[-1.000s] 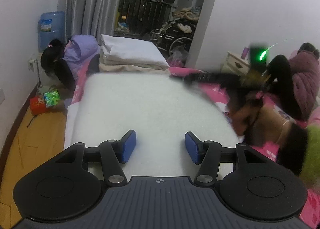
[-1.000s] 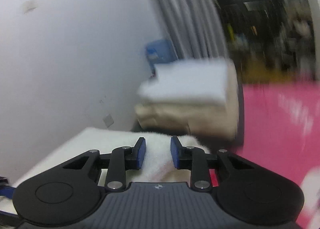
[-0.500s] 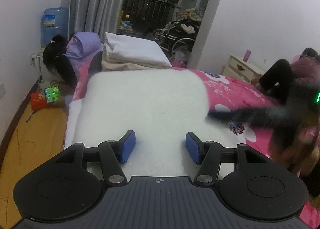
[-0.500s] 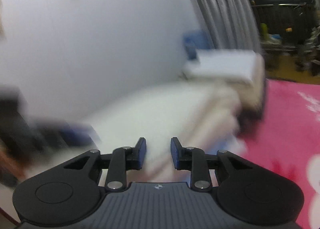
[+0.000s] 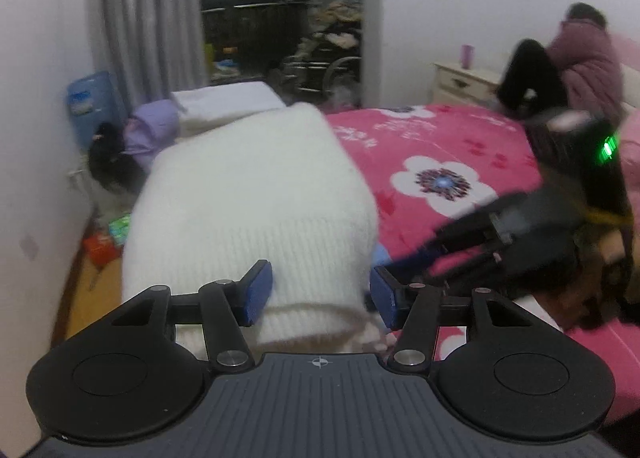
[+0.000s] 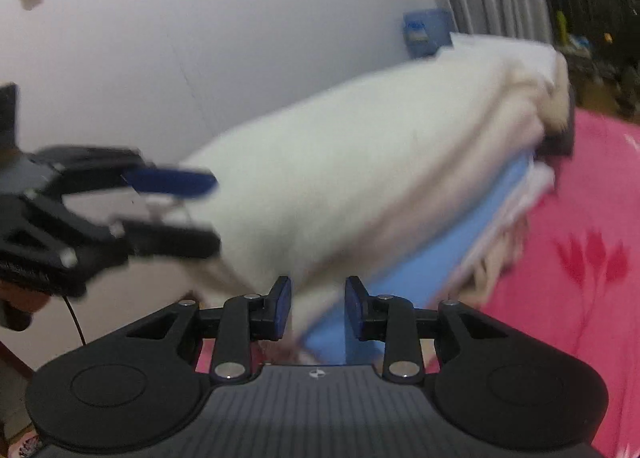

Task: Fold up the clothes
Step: 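Open both grippers and withdraw them from the stacked sweater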

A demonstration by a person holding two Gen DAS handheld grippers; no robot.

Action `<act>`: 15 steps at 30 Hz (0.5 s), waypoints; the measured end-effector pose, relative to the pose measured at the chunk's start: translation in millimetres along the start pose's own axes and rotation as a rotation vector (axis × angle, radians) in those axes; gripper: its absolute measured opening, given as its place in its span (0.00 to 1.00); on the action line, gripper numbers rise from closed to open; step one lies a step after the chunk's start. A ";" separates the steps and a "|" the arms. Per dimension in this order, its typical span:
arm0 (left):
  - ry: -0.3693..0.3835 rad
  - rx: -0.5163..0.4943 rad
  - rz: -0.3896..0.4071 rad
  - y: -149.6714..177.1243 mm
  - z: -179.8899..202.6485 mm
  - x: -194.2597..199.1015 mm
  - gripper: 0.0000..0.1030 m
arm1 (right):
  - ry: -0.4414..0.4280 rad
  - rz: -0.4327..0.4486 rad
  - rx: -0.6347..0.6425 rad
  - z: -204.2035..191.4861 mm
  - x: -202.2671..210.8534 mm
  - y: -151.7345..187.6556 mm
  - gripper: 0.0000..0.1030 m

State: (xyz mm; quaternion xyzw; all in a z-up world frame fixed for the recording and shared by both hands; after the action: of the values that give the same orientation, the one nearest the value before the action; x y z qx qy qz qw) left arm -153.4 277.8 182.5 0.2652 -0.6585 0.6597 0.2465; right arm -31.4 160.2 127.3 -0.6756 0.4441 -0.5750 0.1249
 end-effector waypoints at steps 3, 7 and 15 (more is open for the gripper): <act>0.024 0.078 0.027 5.5 7.2 24.5 0.61 | 0.020 0.004 0.015 -13.8 32.5 18.2 0.40; 0.051 0.192 0.013 17.6 33.6 30.0 0.65 | 0.096 -0.045 -0.010 -28.1 65.7 55.1 0.54; 0.047 0.260 -0.087 42.7 92.9 26.4 0.73 | 0.255 -0.064 -0.156 -31.6 120.9 115.5 0.68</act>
State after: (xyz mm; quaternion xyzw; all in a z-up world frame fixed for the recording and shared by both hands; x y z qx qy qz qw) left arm -199.4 183.9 168.0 0.3078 -0.5492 0.7342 0.2540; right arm -118.9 14.7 139.0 -0.6185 0.4782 -0.6235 -0.0038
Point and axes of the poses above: each gripper's, at about its wrist camera, not at the fingertips, and x roughly against the way its jaws point, z to its right, y to its underside, the point moved 3 cm from there along -x, roughly the way its jaws point, and after that the axes turned 8 degrees about -z, right-handed, at the moved point
